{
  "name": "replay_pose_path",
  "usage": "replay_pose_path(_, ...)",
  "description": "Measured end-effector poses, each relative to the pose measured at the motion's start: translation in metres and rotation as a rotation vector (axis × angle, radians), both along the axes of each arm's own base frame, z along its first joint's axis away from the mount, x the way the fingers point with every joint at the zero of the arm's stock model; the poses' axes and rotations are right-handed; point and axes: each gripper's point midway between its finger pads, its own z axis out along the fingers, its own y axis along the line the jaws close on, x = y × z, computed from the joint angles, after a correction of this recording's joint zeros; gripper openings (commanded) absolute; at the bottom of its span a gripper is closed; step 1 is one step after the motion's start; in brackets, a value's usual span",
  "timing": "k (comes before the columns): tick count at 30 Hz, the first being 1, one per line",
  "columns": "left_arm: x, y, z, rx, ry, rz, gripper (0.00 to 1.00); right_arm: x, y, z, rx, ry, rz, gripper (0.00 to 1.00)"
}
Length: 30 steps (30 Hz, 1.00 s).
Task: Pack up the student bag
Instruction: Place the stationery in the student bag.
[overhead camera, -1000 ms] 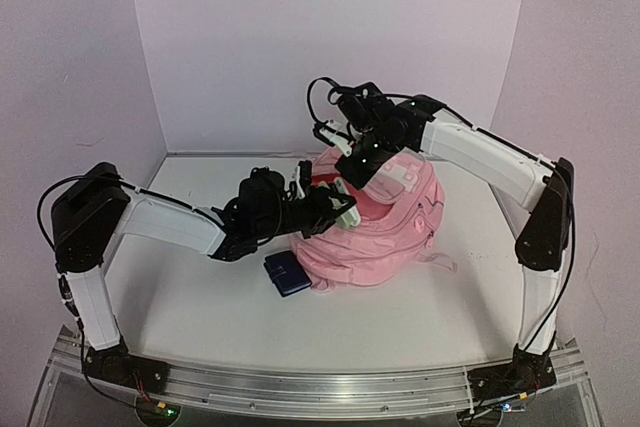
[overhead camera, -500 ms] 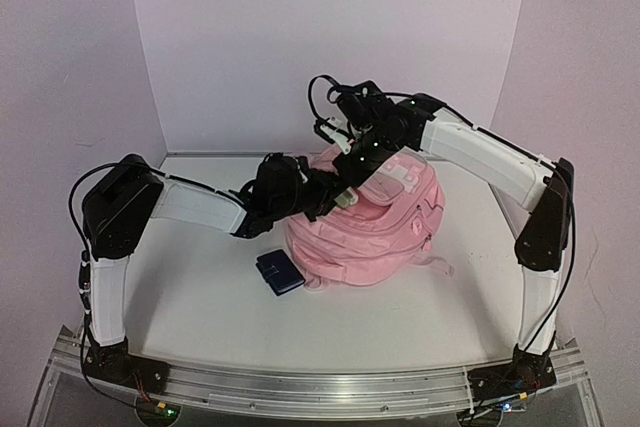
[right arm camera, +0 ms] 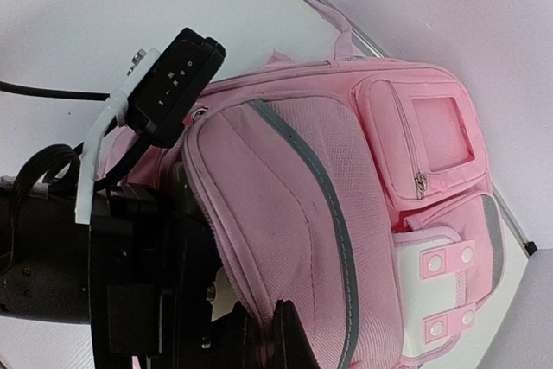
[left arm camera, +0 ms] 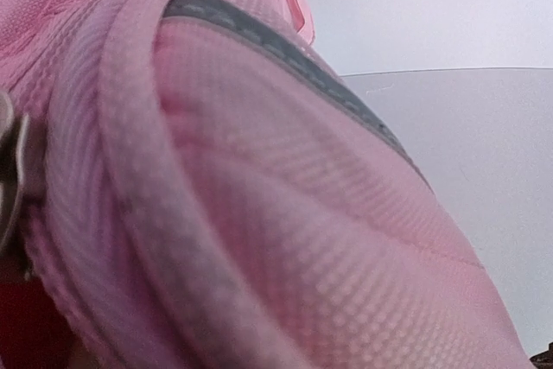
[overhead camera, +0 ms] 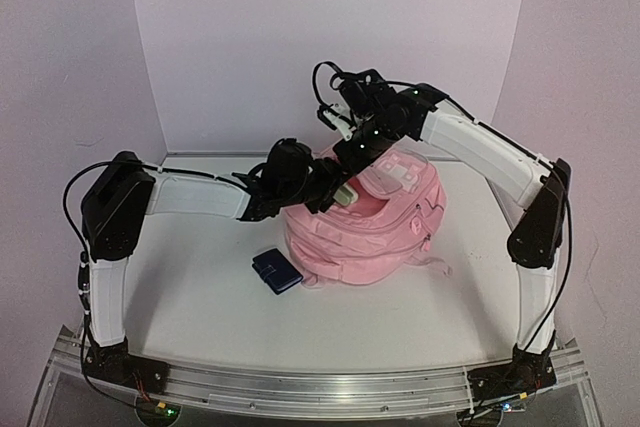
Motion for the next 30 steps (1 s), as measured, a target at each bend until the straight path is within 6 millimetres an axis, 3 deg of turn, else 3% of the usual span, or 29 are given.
replay_pose_path(14, -0.025, 0.012, -0.003, 0.049, 0.056, -0.015, 0.53, 0.0, 0.001, -0.002, 0.02, 0.022, 0.01, 0.0)
replay_pose_path(15, -0.026, 0.013, -0.004, 0.051, 0.059, -0.015, 0.5, 0.0, 0.001, -0.002, 0.02, 0.023, 0.011, 0.0)
replay_pose_path(20, -0.031, 0.016, -0.01, 0.052, 0.073, -0.021, 0.12, -0.001, 0.002, -0.002, 0.021, 0.027, 0.014, 0.0)
replay_pose_path(23, -0.034, 0.015, -0.012, 0.047, 0.072, -0.041, 0.01, -0.002, 0.002, -0.003, 0.026, 0.033, 0.016, 0.0)
replay_pose_path(28, -0.032, 0.006, -0.003, 0.029, 0.051, -0.075, 0.02, -0.003, 0.004, -0.003, 0.046, 0.052, 0.017, 0.0)
replay_pose_path(29, -0.029, 0.002, 0.001, 0.019, 0.04, -0.081, 0.08, -0.003, 0.004, -0.003, 0.051, 0.055, 0.017, 0.0)
replay_pose_path(30, -0.024, -0.003, 0.006, 0.006, 0.029, -0.087, 0.2, -0.004, 0.004, -0.003, 0.056, 0.06, 0.016, 0.0)
